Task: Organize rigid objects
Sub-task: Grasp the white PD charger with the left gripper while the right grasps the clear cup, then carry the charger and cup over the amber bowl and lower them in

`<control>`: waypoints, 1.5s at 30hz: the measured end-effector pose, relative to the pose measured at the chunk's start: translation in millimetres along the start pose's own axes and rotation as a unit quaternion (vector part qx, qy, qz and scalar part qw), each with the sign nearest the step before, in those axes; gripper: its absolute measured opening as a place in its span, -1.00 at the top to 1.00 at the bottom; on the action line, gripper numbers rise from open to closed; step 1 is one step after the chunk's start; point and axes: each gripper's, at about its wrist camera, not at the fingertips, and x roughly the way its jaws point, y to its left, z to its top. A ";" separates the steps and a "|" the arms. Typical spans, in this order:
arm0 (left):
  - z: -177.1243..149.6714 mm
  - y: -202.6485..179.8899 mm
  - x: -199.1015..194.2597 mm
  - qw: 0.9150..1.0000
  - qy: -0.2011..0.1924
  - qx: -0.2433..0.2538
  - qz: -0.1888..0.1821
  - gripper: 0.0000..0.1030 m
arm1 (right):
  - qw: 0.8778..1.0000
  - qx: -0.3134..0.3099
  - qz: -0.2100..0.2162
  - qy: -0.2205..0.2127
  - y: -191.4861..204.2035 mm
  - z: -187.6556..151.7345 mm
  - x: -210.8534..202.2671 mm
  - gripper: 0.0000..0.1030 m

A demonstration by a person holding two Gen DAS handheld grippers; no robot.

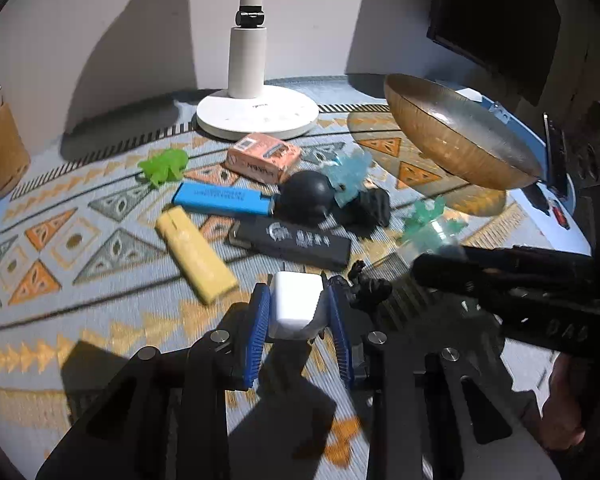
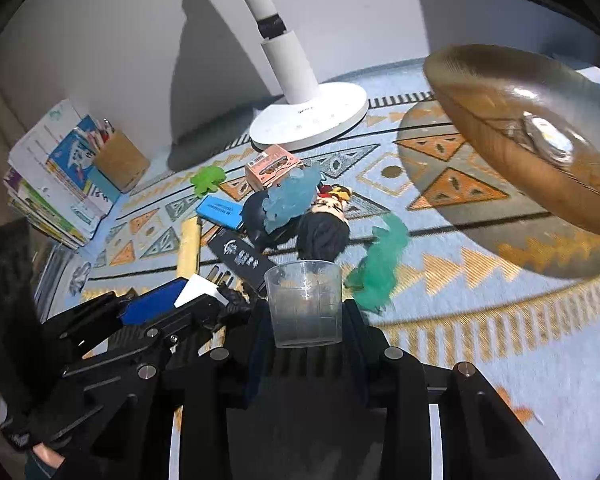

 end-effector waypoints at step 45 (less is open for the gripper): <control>28.9 -14.8 -92.5 0.993 -0.107 -0.014 -0.050 0.54 | 0.986 -0.042 -0.082 -0.135 -20.4 1.6 -128.8 0.30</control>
